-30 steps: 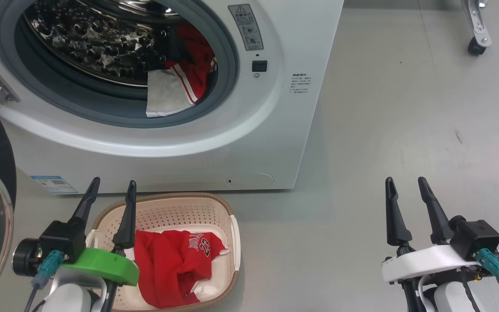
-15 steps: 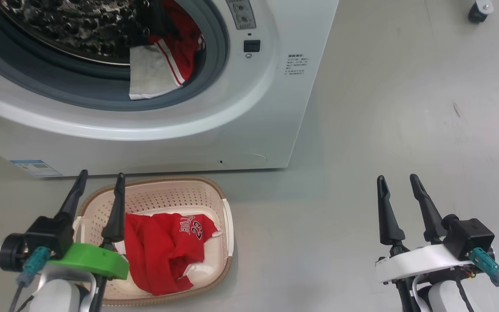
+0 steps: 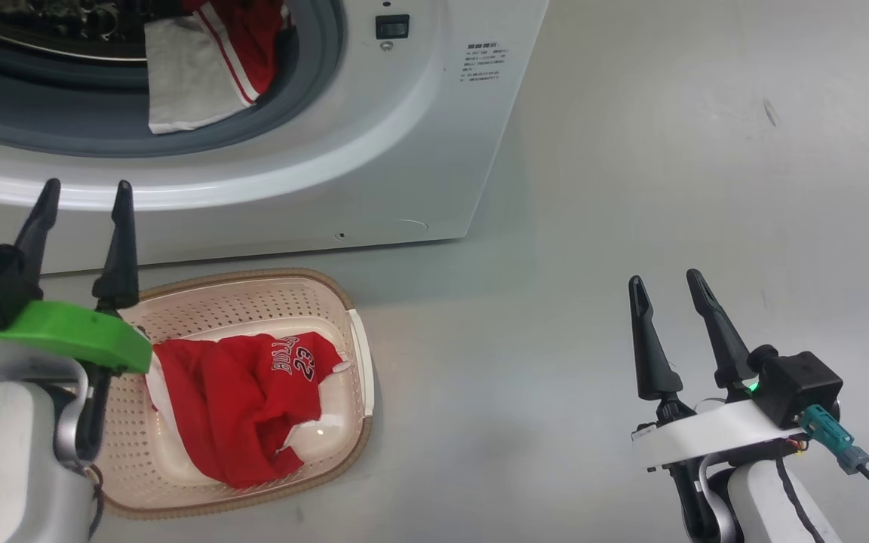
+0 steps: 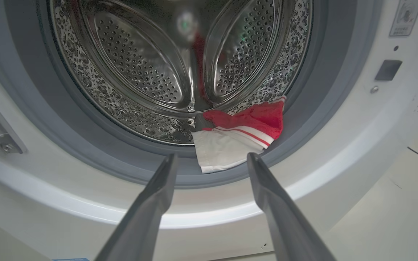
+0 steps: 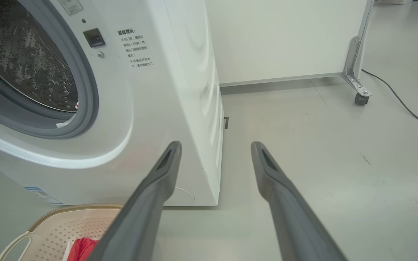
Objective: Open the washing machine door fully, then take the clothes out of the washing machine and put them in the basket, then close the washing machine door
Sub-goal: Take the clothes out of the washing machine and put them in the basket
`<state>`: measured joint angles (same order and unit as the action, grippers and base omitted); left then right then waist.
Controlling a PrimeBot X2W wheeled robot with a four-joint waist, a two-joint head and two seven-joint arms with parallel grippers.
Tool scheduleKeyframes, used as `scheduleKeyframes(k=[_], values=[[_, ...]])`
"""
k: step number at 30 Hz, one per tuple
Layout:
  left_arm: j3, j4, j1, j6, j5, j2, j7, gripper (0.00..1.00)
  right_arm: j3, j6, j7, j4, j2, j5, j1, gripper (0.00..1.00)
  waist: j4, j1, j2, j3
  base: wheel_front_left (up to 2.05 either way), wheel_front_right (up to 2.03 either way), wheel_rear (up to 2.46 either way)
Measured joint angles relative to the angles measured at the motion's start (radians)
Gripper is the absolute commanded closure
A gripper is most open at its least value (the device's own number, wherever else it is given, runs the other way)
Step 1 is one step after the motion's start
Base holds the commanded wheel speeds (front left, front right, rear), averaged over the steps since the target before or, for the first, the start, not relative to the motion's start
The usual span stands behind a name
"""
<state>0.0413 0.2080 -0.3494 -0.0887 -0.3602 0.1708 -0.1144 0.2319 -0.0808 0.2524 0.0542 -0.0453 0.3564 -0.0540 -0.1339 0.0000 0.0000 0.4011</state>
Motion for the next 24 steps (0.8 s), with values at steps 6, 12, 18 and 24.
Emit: scheduleKeyframes(k=[6, 12, 18, 24], values=[[-0.025, 0.044, -0.105, 0.000, -0.039, 0.026, 0.098, 0.00, 0.030, 0.000, 0.000, -0.003, 0.000, 0.014, -0.029, 0.00, -0.047, 0.0000, 0.0000, 0.044, 0.00, 0.00, 0.00], [-0.047, 0.095, -0.206, 0.013, -0.089, 0.024, 0.193, 0.00, 0.051, 0.004, 0.000, -0.005, 0.000, 0.035, -0.049, 0.00, -0.094, 0.0000, 0.0000, 0.077, 0.00, 0.00, 0.00], [-0.076, 0.154, -0.293, 0.023, -0.161, 0.010, 0.291, 0.00, 0.072, 0.013, 0.000, -0.005, 0.000, 0.060, -0.067, 0.00, -0.134, 0.0000, 0.0000, 0.104, 0.00, 0.00, 0.00], [-0.082, 0.211, -0.376, 0.050, -0.165, 0.029, 0.364, 0.00, 0.088, 0.018, 0.000, -0.005, 0.000, 0.075, -0.073, 0.00, -0.166, 0.0000, 0.0000, 0.125, 0.00, 0.00, 0.00]])
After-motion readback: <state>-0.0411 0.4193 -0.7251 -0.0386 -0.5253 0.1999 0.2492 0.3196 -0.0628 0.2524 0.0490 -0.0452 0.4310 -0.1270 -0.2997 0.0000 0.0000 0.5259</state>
